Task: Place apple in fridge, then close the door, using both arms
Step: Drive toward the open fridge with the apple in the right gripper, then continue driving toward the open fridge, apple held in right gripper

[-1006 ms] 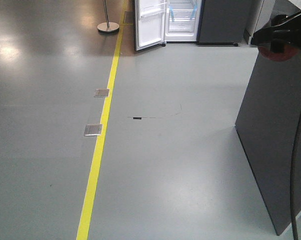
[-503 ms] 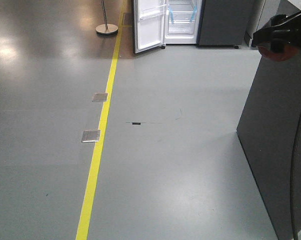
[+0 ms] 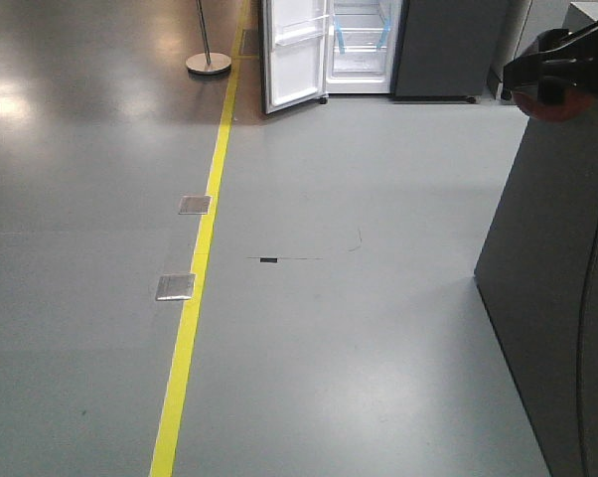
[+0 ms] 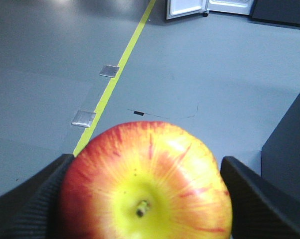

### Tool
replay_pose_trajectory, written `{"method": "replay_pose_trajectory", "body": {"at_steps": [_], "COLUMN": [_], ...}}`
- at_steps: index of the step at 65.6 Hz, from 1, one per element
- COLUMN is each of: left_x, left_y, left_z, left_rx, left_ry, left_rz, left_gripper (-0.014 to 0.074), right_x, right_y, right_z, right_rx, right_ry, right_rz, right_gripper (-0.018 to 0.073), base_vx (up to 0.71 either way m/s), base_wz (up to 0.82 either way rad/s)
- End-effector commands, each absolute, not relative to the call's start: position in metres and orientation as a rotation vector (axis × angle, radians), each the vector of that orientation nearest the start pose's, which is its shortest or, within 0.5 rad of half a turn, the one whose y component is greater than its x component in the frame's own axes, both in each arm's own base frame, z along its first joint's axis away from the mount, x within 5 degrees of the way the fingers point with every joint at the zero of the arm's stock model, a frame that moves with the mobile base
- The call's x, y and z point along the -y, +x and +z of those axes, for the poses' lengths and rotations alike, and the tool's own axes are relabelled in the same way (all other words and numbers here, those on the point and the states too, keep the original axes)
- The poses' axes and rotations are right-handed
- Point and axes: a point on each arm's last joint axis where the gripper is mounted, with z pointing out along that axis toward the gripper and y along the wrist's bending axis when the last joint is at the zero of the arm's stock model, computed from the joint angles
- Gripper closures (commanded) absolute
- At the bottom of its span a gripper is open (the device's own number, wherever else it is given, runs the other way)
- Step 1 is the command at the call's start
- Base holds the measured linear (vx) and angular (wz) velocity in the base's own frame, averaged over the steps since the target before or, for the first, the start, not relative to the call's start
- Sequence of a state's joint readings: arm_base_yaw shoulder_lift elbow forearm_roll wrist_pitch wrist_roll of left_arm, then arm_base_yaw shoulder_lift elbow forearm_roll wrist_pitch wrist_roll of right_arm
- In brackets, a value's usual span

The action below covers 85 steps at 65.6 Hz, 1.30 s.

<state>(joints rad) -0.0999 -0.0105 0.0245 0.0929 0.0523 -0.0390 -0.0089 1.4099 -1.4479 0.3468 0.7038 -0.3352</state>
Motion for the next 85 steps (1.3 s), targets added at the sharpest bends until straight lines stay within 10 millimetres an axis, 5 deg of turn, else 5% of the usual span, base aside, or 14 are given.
{"method": "replay_pose_trajectory", "body": {"at_steps": [1,85], "left_x": [0.0054,0.0054], "left_y": [0.0538,0.0538], "left_z": [0.2143,0.2143], "left_rx": [-1.441,-1.441], "left_ry": [0.098,0.098], "left_rz": [-0.052,-0.052], "left_gripper": [0.0603,0.0603], "right_x": [-0.0155,-0.0155], "right_y": [0.3068,0.3068], "right_z": [0.4420,0.4420], "right_rx": [-1.963,-1.963], "right_ry": [-0.171,-0.171], "right_rz": [0.171,0.171], "right_gripper": [0.0458,0.0458], "base_vx": [0.15,0.10], "base_wz": [0.00,0.02]}}
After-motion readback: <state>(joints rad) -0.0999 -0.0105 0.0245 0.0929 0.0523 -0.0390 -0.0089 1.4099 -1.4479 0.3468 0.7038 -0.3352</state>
